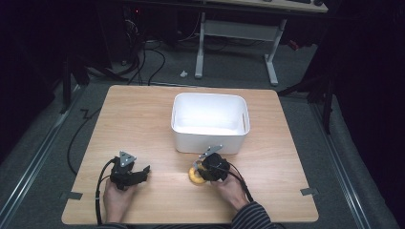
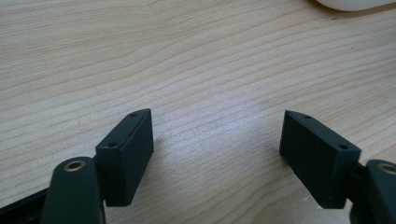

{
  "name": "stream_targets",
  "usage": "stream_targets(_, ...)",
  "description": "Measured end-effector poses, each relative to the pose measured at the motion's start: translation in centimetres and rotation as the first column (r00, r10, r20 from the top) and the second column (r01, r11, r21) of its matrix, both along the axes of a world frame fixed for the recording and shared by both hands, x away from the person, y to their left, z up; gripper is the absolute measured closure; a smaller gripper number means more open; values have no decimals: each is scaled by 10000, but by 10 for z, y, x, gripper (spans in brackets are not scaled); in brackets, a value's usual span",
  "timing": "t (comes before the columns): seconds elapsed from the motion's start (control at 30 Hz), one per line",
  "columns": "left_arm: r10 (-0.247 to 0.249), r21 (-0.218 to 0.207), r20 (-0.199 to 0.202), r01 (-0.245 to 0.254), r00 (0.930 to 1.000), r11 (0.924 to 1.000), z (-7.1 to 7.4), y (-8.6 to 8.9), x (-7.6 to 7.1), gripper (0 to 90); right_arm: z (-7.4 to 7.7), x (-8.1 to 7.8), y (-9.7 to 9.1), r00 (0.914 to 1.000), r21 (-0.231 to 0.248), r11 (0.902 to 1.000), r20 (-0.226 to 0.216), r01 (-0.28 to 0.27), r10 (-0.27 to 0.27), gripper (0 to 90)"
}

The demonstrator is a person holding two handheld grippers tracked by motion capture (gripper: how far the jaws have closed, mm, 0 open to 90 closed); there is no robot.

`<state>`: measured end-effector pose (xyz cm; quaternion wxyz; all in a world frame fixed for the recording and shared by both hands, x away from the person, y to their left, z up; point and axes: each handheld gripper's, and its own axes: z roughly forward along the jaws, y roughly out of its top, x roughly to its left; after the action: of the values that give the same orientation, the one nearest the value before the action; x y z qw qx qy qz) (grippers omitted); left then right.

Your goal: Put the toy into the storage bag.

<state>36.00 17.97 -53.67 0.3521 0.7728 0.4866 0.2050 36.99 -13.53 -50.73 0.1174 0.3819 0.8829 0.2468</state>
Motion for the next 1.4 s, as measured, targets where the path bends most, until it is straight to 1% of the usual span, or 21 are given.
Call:
stream_targets(0.17, -1, 4, 1, 1, 10000, 10000, 0, 0, 0, 262, 1, 0, 0, 9999, 3, 10000, 83, -82, 82, 664)
stream_targets(0.33, -5, 25, 4, 5, 10000, 10000, 0, 0, 0, 263, 4, -1, -2, 9998, 388, 9992, 157, -114, 108, 665)
stream_targets(0.43, -3, 38, 4, 3, 10000, 10000, 0, 0, 0, 261, 5, -1, -3, 9998, 417, 9990, 84, -187, 184, 665)
stream_targets(0.47, -5, 20, 1, 5, 10000, 10000, 0, 0, 0, 262, 6, -2, -4, 9995, 344, 9989, 111, -314, 311, 665)
stream_targets(0.6, -5, 16, 2, 5, 10000, 10000, 0, 0, 0, 261, 10, -6, -8, 9988, 466, 9979, 179, -455, 447, 665)
stream_targets(0.73, -3, 19, 3, 3, 10000, 10000, 0, 0, 0, 262, 13, -12, -13, 9987, 579, 9973, 237, -460, 447, 665)
stream_targets(1.03, -4, -21, -15, 4, 10000, 10000, 0, 0, 0, 260, 19, -15, -21, 9984, 764, 9959, 338, -481, 456, 666)
stream_targets(1.1, 33, -88, -10, -33, 10000, 10000, 0, 1, 0, 261, 20, -18, -25, 9988, 766, 9963, 312, -395, 372, 665)
stream_targets(1.23, 14, -24, -16, -14, 10000, 10000, 0, 1, 0, 255, 24, -24, -36, 9990, 935, 9952, 369, -277, 243, 665)
stream_targets(1.4, 11, 2, 0, -11, 10000, 10000, 0, 0, 0, 255, 29, -29, -52, 9994, 983, 9952, 352, 23, -58, 665)
